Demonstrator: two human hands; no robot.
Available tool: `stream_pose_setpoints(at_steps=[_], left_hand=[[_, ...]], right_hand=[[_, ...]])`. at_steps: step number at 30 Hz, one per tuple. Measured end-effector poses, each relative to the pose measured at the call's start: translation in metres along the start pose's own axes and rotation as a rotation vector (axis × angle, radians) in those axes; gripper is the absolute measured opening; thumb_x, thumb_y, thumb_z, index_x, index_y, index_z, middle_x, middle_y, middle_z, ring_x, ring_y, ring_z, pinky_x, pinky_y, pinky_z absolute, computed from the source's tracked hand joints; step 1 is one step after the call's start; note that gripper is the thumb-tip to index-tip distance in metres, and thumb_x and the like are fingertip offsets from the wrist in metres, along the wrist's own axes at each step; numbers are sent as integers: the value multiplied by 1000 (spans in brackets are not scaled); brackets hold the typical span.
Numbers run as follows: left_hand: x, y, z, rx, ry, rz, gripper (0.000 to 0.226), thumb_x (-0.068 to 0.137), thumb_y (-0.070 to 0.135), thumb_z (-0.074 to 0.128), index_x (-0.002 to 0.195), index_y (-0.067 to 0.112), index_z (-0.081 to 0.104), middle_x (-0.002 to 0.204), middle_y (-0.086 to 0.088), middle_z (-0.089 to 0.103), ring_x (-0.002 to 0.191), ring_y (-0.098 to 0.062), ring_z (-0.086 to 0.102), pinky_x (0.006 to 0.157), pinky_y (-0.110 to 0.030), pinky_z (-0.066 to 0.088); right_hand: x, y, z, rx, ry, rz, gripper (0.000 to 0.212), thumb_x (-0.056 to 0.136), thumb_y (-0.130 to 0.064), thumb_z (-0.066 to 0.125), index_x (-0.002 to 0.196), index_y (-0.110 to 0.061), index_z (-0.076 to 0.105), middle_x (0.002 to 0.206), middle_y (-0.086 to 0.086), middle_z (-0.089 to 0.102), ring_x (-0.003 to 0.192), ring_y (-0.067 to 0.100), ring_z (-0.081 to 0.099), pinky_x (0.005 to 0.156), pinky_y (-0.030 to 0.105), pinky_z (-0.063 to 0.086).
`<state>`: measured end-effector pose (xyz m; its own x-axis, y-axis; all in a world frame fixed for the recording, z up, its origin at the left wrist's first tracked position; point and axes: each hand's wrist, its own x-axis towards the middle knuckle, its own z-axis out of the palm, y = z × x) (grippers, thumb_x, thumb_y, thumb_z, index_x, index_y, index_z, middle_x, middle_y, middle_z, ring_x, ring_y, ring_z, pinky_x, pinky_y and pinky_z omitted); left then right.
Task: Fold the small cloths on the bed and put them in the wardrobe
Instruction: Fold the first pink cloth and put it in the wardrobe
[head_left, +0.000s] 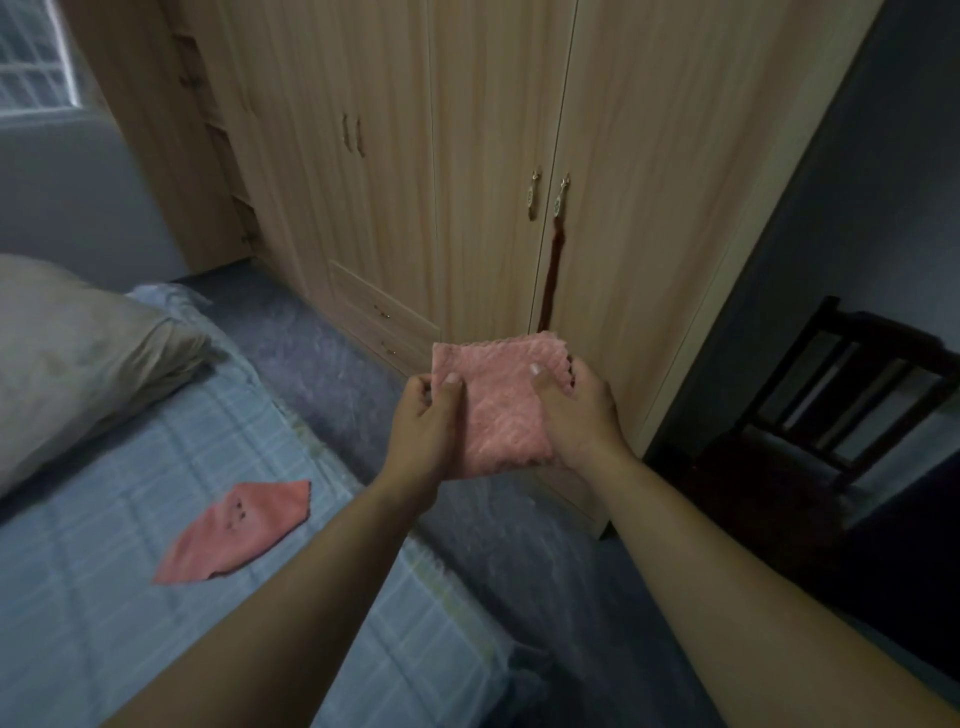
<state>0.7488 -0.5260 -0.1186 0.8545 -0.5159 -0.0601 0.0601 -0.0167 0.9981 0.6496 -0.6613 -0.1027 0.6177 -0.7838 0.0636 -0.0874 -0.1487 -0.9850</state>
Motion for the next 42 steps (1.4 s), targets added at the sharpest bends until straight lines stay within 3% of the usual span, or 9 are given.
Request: stream_pose_setpoints(at_steps=[3,6,11,15,18,22,28,37,42], left_hand=[[27,-1,30,9,54,-1,31,101,52,49,103,22,57,105,1,65,90,-11,64,64,-21,50],[49,-1,66,24,154,21,31,105,46,44,90,20,54,91,2,57,84,-14,54,70,-29,47],[80,7,125,42,315,32,31,107,40,42,99,14,56,95,-4,61,90,-20,58,82,-39,53],[107,17,156,52,403,36,33,107,41,43,107,11,58,97,-3,63,90,-18,60,78,-36,53],[129,22,166,77,455,51,28,106,43,44,100,19,59,96,-1,65,87,-16,61,74,-32,52],[154,23,163,88,524,36,28,104,46,46,101,22,60,106,-5,68,94,-21,67,78,-37,57],[196,17,143,197,678,93,29,106,38,46,107,14,62,91,7,64,78,-1,58,52,-3,40],[290,31,81,263,784,140,29,108,32,44,107,7,60,80,9,58,70,3,52,53,-2,37],[349,44,42,208,788,120,29,107,32,45,109,8,60,84,9,60,73,2,54,53,-5,38]], right_hand=[[41,11,-16,10,-39,-18,8,96,-42,60,97,-36,65,99,-12,73,87,3,70,77,29,60],[85,23,-35,9,-76,-48,15,94,-42,60,98,-29,66,99,-8,73,91,12,70,77,33,60],[152,25,-65,33,-164,-57,12,93,-42,59,94,-31,64,95,-13,71,86,5,68,65,17,52],[198,22,-80,50,-240,-69,18,93,-40,60,104,-27,65,101,-9,71,94,12,68,82,33,58],[227,21,-83,59,-284,-84,24,91,-41,60,111,-28,64,104,-9,71,96,11,68,86,35,58],[262,22,-70,47,-347,-93,19,92,-42,61,105,-28,63,101,-10,70,93,11,69,79,31,58],[301,27,-27,-21,-405,-129,16,92,-45,60,94,-30,60,96,-10,68,88,9,67,72,30,58],[378,3,74,-81,-442,-263,20,94,-43,59,105,-26,60,93,-13,66,85,3,64,74,30,56],[421,-13,133,-22,-425,-312,18,95,-33,61,113,-30,59,93,-18,66,80,-15,60,73,9,49]])
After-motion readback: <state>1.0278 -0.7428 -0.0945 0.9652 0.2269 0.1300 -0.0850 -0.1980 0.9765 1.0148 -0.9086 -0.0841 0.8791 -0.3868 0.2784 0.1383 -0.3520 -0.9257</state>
